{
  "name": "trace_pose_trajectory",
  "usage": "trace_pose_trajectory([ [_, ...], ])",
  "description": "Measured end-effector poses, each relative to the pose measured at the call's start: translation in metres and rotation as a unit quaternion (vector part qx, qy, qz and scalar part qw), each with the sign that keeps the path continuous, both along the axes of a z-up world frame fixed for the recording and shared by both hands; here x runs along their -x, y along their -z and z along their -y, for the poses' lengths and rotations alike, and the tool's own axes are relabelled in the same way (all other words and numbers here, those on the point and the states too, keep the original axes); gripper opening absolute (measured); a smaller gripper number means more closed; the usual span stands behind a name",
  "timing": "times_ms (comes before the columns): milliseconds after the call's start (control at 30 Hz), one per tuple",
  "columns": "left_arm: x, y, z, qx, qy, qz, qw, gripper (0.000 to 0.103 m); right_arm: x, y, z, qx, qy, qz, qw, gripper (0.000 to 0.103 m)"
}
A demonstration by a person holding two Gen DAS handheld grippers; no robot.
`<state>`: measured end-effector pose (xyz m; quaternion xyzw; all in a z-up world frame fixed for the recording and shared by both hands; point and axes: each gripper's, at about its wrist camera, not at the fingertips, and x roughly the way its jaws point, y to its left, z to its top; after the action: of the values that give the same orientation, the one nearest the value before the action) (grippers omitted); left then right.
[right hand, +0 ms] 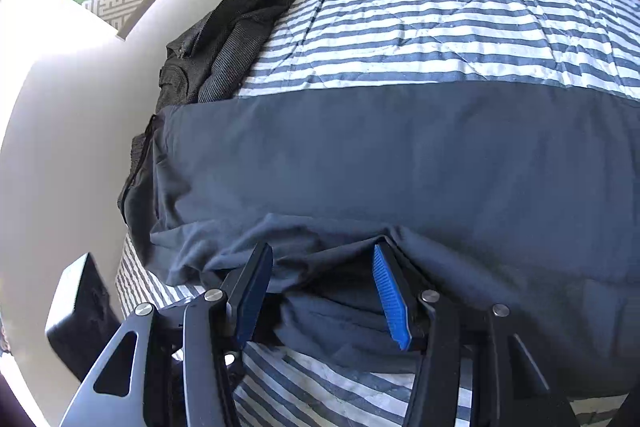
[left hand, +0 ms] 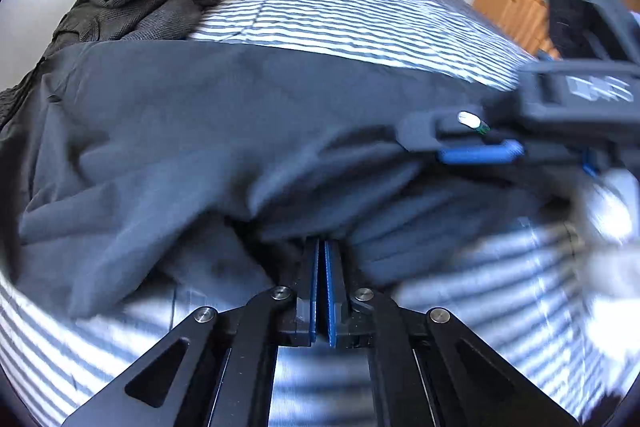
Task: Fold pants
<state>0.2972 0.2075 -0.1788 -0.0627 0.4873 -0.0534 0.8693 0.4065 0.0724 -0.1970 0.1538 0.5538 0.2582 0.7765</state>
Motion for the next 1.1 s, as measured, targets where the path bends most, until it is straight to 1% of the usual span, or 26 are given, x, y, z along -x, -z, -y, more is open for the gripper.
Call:
trace_pose_trajectory([
  [67,0.026,-0.012,0.0,0.012,0.024,0.009,0.9996,0.002,0.003,0.001,0.0,0.005,-0.006,0.001,1.0,0.048],
  [200,0.06,-0.029,-0.006,0.029,0.055,0.025,0.9978,0.002,0.013,0.002,-0.006,0.011,-0.019,0.008,1.0,0.048],
  [267,0.065,-0.029,-0.015,0.078,0.076,0.008,0.9939,0.003,0.018,0.002,-0.01,0.015,-0.023,0.01,1.0,0.048],
  [300,0.065,-0.027,-0.017,0.083,0.082,0.0,0.9932,0.005,0.02,0.002,-0.013,0.015,-0.025,0.009,1.0,0.048],
  [333,0.065,-0.025,-0.02,0.07,0.071,-0.006,0.995,0.008,0.022,0.002,-0.015,0.014,-0.026,0.008,1.0,0.048],
  [367,0.064,-0.025,-0.024,0.065,0.057,-0.007,0.9962,0.015,0.024,0.002,-0.016,0.013,-0.027,0.006,1.0,0.048],
  [433,0.059,-0.027,-0.034,0.081,0.034,0.0,0.9961,0.017,0.027,0.0,-0.02,0.009,-0.028,0.006,1.0,0.048],
  [467,0.056,-0.028,-0.036,0.079,0.032,0.001,0.9964,0.017,0.028,0.0,-0.021,0.009,-0.028,0.007,1.0,0.048],
  [500,0.057,-0.031,-0.034,0.067,0.027,0.005,0.9974,0.017,0.029,-0.001,-0.023,0.009,-0.031,0.007,0.999,0.048],
  [533,0.052,-0.032,-0.032,0.044,0.019,0.009,0.9988,0.017,0.03,-0.001,-0.027,0.008,-0.032,0.005,0.999,0.048],
  [567,0.044,-0.03,-0.031,0.023,0.01,0.008,0.9997,0.021,0.03,-0.001,-0.029,0.005,-0.034,0.003,0.999,0.048],
  [600,0.037,-0.026,-0.032,0.024,0.002,0.003,0.9997,0.025,0.029,0.0,-0.034,0.004,-0.036,0.001,0.999,0.048],
  [633,0.026,-0.017,-0.033,0.032,-0.016,-0.01,0.9993,0.03,0.029,0.0,-0.038,0.007,-0.035,0.003,0.999,0.048],
  [667,0.021,-0.011,-0.035,0.033,-0.025,-0.017,0.999,0.03,0.028,-0.001,-0.041,0.011,-0.033,0.007,0.999,0.048],
  [700,0.015,-0.002,-0.034,0.023,-0.03,-0.023,0.999,0.023,0.027,-0.004,-0.042,0.011,-0.026,0.012,1.0,0.048],
  [733,0.016,-0.003,-0.032,-0.01,-0.036,-0.002,0.9993,0.003,0.026,-0.006,-0.042,0.006,-0.021,0.015,1.0,0.048],
  [767,0.016,-0.004,-0.032,-0.013,-0.037,-0.009,0.9992,0.0,0.025,-0.008,-0.041,0.001,-0.017,0.015,1.0,0.048],
  [800,0.02,-0.008,-0.035,-0.004,-0.035,-0.005,0.9994,0.0,0.025,-0.012,-0.039,-0.004,-0.015,0.016,1.0,0.048],
  [833,0.024,-0.01,-0.036,-0.004,-0.036,-0.002,0.9993,0.0,0.025,-0.015,-0.037,-0.005,-0.015,0.019,1.0,0.048],
  [933,0.046,-0.021,-0.036,-0.006,-0.023,0.014,0.9996,0.0,0.026,-0.021,-0.034,0.0,-0.017,0.025,1.0,0.048],
  [1033,0.061,-0.032,-0.035,-0.015,-0.023,0.028,0.9992,0.001,0.026,-0.018,-0.032,-0.005,-0.014,0.016,1.0,0.048],
  [1100,0.054,-0.034,-0.032,-0.022,-0.029,0.029,0.9989,0.012,0.027,-0.014,-0.033,-0.001,-0.013,0.014,1.0,0.048],
])
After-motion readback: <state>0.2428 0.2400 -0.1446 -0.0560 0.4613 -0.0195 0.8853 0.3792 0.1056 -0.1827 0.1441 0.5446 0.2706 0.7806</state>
